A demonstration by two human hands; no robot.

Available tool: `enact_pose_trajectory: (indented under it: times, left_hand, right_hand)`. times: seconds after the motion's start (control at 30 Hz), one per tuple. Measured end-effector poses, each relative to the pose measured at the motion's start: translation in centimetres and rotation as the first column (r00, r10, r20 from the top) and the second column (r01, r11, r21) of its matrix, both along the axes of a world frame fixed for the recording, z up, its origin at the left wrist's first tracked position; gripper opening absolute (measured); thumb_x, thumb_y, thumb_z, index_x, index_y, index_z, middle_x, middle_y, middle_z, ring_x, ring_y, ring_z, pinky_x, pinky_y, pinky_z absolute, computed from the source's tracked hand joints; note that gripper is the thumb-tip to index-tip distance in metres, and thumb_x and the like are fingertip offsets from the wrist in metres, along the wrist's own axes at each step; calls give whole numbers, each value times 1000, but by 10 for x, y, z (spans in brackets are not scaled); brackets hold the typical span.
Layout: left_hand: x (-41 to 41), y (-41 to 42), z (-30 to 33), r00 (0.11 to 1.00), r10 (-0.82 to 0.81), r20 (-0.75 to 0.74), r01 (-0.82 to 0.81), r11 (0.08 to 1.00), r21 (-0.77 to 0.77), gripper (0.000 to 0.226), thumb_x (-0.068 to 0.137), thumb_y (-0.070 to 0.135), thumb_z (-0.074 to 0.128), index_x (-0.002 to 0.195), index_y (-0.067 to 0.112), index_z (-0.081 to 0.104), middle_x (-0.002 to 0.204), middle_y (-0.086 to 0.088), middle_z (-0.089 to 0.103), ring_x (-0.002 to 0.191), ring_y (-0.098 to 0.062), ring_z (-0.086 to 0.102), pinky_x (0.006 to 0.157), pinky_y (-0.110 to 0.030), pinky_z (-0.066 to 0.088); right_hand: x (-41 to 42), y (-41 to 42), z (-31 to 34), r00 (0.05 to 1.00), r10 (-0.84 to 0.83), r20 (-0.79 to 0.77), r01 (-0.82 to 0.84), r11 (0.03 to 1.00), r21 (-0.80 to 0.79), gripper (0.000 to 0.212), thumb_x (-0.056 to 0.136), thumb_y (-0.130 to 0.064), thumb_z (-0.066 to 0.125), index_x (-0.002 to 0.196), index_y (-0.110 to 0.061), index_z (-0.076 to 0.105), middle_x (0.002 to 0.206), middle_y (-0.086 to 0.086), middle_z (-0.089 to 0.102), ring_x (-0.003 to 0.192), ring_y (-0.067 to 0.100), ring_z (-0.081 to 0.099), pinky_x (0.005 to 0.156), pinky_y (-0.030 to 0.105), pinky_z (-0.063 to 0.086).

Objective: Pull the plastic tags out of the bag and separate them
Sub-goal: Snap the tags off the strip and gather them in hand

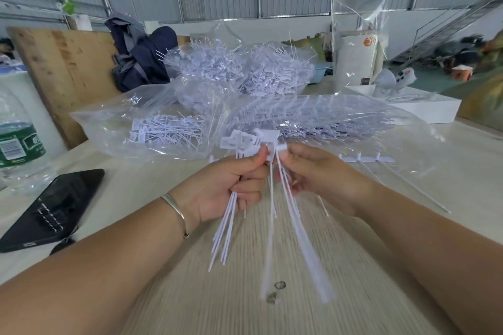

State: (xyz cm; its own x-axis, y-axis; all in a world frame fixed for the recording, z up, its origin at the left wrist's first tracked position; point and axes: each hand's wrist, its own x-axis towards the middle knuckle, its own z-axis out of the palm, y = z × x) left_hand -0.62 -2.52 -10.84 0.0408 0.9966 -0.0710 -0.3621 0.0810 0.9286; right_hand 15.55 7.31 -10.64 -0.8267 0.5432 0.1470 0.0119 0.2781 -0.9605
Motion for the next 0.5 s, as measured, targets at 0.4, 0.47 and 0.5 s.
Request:
enact_pose_trajectory:
  times: [0.4, 0.47, 0.5]
  left_hand:
    - [4, 2, 5, 956, 188, -225, -215, 971, -104, 32, 96, 39, 49, 77, 13, 54, 40, 4, 48, 30, -3, 21, 37, -16, 14]
    - [3, 2, 3, 932, 218, -289, -258, 960, -106, 32, 96, 37, 51, 74, 14, 51, 40, 8, 43, 31, -4, 21, 34, -14, 18]
    - [3, 3, 2, 920, 238, -311, -278, 957, -89, 31, 94, 36, 55, 70, 16, 50, 42, 9, 40, 33, -5, 21, 35, -14, 19]
  right_hand:
    - [2, 0, 5, 993, -116, 5, 116, 992, 46, 19, 85, -27, 68, 81, -9, 65, 69, 7, 51, 65, 19, 44, 67, 29, 41]
    - [2, 1, 5, 989, -149, 19, 148, 987, 56, 23, 85, -31, 68, 79, -10, 63, 69, 9, 50, 64, 19, 44, 65, 28, 41]
    - [3, 2, 4, 987, -160, 26, 158, 985, 62, 25, 84, -33, 68, 79, -8, 63, 69, 10, 50, 62, 18, 44, 64, 27, 40]
